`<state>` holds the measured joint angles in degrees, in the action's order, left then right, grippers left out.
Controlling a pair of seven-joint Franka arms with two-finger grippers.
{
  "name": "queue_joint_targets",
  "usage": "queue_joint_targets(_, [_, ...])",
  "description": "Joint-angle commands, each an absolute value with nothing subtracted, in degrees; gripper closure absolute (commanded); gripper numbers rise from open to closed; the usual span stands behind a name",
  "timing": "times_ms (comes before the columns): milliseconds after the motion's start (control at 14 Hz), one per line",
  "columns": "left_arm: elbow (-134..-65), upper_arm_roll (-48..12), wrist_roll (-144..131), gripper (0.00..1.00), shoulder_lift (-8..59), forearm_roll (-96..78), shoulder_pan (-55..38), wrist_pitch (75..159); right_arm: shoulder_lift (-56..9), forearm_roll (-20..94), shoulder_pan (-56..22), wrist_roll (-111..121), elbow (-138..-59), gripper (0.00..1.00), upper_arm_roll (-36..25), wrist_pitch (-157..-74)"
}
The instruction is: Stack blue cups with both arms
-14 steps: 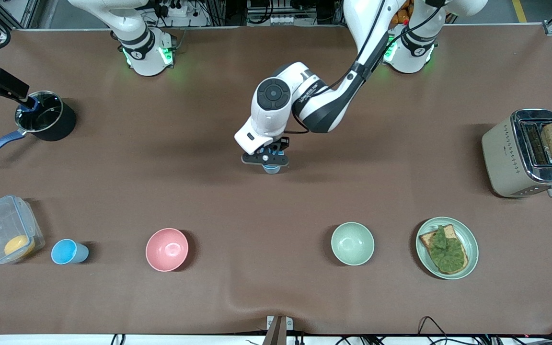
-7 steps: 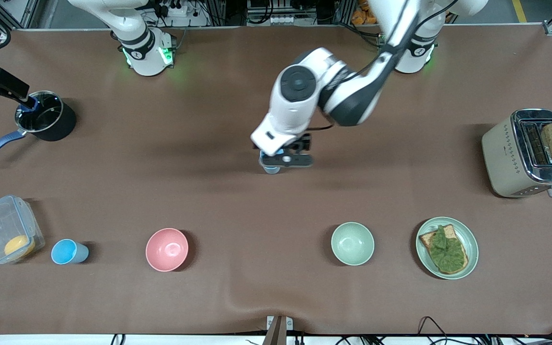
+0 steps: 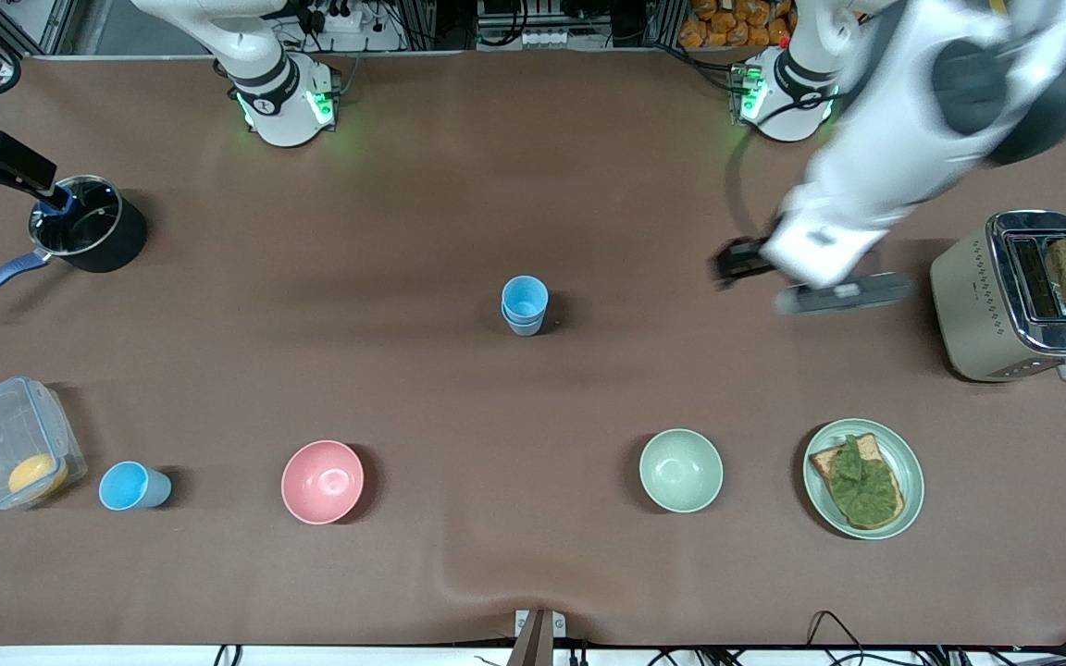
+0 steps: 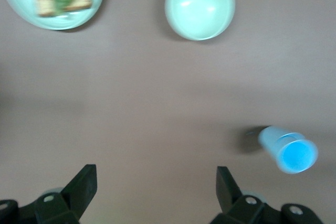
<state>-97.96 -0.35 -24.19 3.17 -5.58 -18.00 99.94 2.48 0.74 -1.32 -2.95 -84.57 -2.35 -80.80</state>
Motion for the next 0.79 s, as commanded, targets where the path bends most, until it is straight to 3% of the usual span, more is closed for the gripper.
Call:
queue_joint_targets(0, [-102.4,-0.5,-16.5,0.0,-4.2,-1.5,-13.0,97.6,2.8,1.1,-1.2,-2.4,-84.6,0.0,-2.4,-80.8])
queue_joint_targets(358, [-107.6,-0.7,-9.1,0.0,-17.8,1.2,-6.4,93.8,2.9,1.1,-1.2,-2.4,-84.5,0.0,-2.4,-80.6])
queue_joint_targets(717, [-97.3,0.8,-6.2,0.0,-11.2,1.4,-6.5,88.3,2.8,1.2,-1.1,-2.4,-84.5,0.0,-2.4,-80.7])
